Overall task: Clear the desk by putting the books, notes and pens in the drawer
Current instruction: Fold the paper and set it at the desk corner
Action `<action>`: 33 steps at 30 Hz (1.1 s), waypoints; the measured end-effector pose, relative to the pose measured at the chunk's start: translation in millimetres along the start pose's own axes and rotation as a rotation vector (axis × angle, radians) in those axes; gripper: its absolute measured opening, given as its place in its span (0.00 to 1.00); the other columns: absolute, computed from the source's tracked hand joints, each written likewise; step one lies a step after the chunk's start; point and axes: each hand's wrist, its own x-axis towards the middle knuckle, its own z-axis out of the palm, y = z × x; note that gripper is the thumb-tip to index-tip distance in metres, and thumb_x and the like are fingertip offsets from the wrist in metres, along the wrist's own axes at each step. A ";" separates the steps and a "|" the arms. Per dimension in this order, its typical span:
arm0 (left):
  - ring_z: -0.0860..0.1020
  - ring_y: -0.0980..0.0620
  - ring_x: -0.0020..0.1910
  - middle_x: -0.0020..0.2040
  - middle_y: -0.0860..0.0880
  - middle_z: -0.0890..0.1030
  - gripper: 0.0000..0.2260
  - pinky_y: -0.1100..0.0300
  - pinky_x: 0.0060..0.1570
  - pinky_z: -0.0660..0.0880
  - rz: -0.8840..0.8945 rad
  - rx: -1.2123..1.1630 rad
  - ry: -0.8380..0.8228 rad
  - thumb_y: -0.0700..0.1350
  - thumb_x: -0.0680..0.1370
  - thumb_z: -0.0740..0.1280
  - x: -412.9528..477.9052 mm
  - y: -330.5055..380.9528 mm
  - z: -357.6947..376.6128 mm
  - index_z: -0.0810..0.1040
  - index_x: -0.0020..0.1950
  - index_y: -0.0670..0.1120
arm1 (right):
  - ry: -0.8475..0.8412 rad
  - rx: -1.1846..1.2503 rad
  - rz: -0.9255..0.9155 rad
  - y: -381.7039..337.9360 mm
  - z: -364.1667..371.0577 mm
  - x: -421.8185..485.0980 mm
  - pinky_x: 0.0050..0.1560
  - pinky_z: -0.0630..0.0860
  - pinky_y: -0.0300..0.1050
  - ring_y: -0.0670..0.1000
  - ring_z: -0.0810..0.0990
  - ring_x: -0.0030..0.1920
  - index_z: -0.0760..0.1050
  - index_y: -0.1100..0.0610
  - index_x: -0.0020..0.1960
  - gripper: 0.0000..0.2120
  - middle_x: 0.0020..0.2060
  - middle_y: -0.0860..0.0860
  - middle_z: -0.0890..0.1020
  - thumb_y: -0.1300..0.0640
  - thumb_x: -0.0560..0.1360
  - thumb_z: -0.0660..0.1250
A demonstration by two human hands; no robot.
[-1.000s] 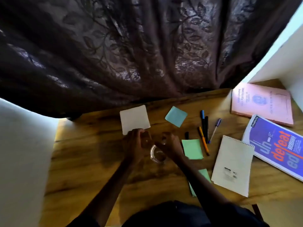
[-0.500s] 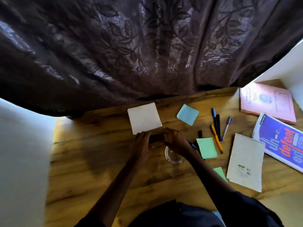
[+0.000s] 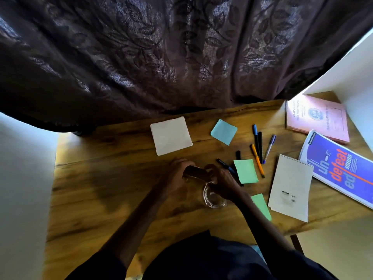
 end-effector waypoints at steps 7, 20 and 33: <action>0.64 0.52 0.74 0.74 0.53 0.68 0.27 0.55 0.73 0.65 0.048 0.002 -0.085 0.47 0.74 0.75 -9.0 -1.4 -16.1 0.72 0.72 0.55 | -0.065 -0.014 -0.018 -0.9 -17.9 25.1 0.47 0.84 0.48 0.54 0.85 0.51 0.80 0.64 0.59 0.20 0.52 0.58 0.84 0.75 0.68 0.70; 0.74 0.44 0.67 0.67 0.42 0.75 0.17 0.53 0.65 0.74 -0.086 0.023 0.223 0.44 0.80 0.68 33.4 -63.8 -50.1 0.75 0.68 0.42 | 0.158 -0.048 0.336 -43.5 2.2 147.7 0.42 0.72 0.43 0.57 0.80 0.52 0.77 0.62 0.58 0.18 0.54 0.57 0.81 0.48 0.77 0.69; 0.74 0.43 0.66 0.70 0.43 0.72 0.19 0.50 0.61 0.78 -0.155 0.235 0.180 0.44 0.79 0.68 44.4 -64.6 -32.4 0.75 0.70 0.43 | 0.092 -0.131 0.436 -53.6 23.9 163.5 0.66 0.71 0.55 0.61 0.68 0.70 0.68 0.60 0.70 0.32 0.69 0.59 0.71 0.38 0.77 0.66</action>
